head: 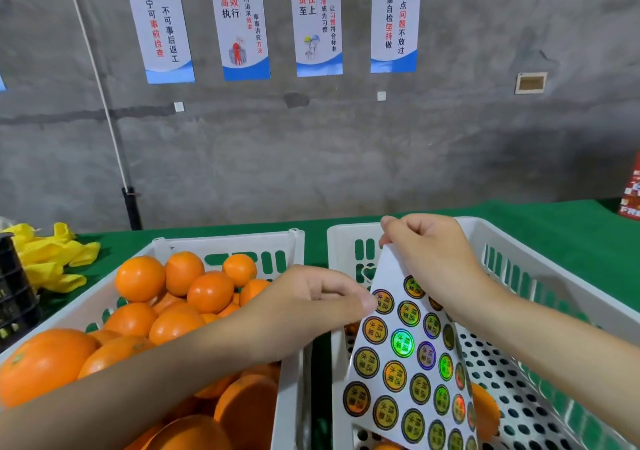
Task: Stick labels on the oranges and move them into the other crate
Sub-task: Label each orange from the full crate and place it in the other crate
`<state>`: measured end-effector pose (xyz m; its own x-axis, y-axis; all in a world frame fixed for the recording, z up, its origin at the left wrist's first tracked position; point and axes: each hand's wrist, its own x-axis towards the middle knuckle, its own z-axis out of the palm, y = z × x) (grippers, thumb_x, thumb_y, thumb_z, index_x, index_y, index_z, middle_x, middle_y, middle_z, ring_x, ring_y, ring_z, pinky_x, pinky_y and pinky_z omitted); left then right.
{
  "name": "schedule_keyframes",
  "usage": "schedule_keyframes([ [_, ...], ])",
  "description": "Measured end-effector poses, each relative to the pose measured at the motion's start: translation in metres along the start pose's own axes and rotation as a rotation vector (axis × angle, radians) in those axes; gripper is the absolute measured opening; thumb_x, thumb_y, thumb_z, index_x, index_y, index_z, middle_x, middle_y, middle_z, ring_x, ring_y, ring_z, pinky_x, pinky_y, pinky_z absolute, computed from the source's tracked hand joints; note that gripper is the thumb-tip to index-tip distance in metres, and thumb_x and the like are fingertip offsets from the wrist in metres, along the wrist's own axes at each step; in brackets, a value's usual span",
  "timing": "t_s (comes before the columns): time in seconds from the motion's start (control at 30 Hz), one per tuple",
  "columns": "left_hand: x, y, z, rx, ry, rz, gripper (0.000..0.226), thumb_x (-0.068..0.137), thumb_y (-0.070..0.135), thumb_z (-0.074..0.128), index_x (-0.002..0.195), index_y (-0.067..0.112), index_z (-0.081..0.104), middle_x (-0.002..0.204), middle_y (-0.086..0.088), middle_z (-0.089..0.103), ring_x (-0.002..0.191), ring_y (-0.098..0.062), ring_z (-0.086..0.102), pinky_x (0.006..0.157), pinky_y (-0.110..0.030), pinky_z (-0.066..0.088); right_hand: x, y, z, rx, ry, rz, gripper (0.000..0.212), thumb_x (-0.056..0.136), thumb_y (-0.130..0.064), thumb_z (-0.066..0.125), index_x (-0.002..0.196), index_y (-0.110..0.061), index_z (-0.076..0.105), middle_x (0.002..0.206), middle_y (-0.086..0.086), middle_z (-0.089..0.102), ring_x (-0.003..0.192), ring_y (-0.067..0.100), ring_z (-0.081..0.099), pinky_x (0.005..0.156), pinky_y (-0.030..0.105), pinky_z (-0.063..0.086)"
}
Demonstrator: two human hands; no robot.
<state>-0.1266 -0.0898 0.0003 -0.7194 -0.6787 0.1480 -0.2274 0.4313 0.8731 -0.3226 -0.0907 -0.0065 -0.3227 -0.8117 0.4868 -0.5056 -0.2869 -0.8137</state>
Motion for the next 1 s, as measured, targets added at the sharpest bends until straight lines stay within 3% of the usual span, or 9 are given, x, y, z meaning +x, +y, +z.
schedule_keyframes([
  [0.13,0.001,-0.013,0.004,0.026,0.094,0.012,0.017,0.096,0.013,0.063,0.090,0.016,0.078,0.088,0.001,0.078,0.088,-0.013,0.074,0.081,-0.027,0.059,-0.002,-0.005,-0.001,-0.002,0.011,-0.027,0.039,0.098,-0.036,0.053,0.082,-0.005,0.069,0.069,-0.005,0.067,0.073,-0.008,0.059,0.064,0.010,0.040],
  [0.23,0.008,-0.017,0.000,-0.020,0.288,-0.023,0.022,0.095,0.015,0.064,0.083,0.024,0.080,0.090,0.000,0.079,0.089,-0.017,0.075,0.083,-0.035,0.061,-0.006,-0.007,-0.002,-0.140,0.064,-0.173,0.013,0.096,-0.039,0.051,0.097,-0.031,0.061,0.099,-0.017,0.061,0.097,-0.002,0.053,0.086,0.021,0.042],
  [0.3,0.009,-0.020,-0.006,-0.057,0.420,-0.022,0.024,0.095,0.019,0.064,0.082,0.032,0.079,0.086,0.000,0.078,0.086,-0.016,0.075,0.081,-0.036,0.061,-0.009,-0.011,-0.004,-0.257,0.063,-0.343,0.015,0.092,-0.041,0.050,0.102,-0.037,0.059,0.105,-0.023,0.055,0.107,-0.001,0.048,0.092,0.025,0.040],
  [0.43,0.012,-0.025,-0.013,-0.028,0.544,0.043,0.021,0.097,0.025,0.062,0.085,0.032,0.077,0.084,-0.008,0.076,0.082,-0.021,0.073,0.085,-0.048,0.059,-0.019,-0.013,0.003,-0.341,-0.210,-0.512,0.026,0.089,-0.045,0.054,0.108,-0.034,0.069,0.103,-0.021,0.063,0.103,-0.001,0.055,0.089,0.027,0.048],
  [0.5,0.010,-0.023,-0.013,-0.035,0.518,0.093,0.022,0.099,0.023,0.060,0.091,0.034,0.077,0.088,-0.002,0.078,0.086,-0.018,0.075,0.086,-0.045,0.059,-0.022,-0.009,0.007,-0.339,-0.290,-0.477,0.042,0.087,-0.052,0.055,0.126,-0.038,0.062,0.113,-0.024,0.061,0.107,-0.005,0.053,0.089,0.020,0.046],
  [0.6,0.009,-0.023,-0.013,0.021,0.497,0.120,0.023,0.099,0.025,0.061,0.091,0.040,0.077,0.087,0.002,0.078,0.087,-0.013,0.074,0.085,-0.039,0.059,-0.022,-0.006,0.007,-0.288,-0.270,-0.463,0.046,0.086,-0.054,0.055,0.130,-0.040,0.061,0.111,-0.026,0.062,0.104,-0.008,0.052,0.083,0.012,0.044],
  [0.73,0.008,-0.022,-0.012,0.057,0.454,0.192,0.022,0.097,0.027,0.062,0.092,0.043,0.076,0.088,0.011,0.077,0.088,-0.006,0.072,0.077,-0.017,0.055,-0.022,-0.008,0.005,-0.261,-0.253,-0.469,0.041,0.089,-0.049,0.058,0.125,-0.032,0.068,0.108,-0.020,0.067,0.101,-0.004,0.059,0.087,0.024,0.051],
  [0.87,0.007,-0.023,-0.013,0.009,0.401,0.192,0.028,0.097,0.016,0.063,0.096,0.039,0.078,0.099,0.011,0.077,0.097,-0.007,0.072,0.082,-0.019,0.056,-0.023,-0.011,0.004,-0.274,-0.302,-0.465,0.037,0.093,-0.045,0.054,0.124,-0.032,0.069,0.102,-0.016,0.070,0.097,0.001,0.062,0.082,0.030,0.052],
  [1.0,0.007,-0.026,-0.011,0.011,0.413,0.140,0.038,0.094,0.004,0.064,0.092,0.039,0.077,0.086,0.012,0.076,0.077,-0.001,0.071,0.064,-0.011,0.052,-0.023,-0.011,0.002,-0.329,-0.312,-0.485,0.031,0.097,-0.037,0.053,0.123,-0.031,0.069,0.099,-0.015,0.071,0.093,0.003,0.062,0.081,0.032,0.052],
])
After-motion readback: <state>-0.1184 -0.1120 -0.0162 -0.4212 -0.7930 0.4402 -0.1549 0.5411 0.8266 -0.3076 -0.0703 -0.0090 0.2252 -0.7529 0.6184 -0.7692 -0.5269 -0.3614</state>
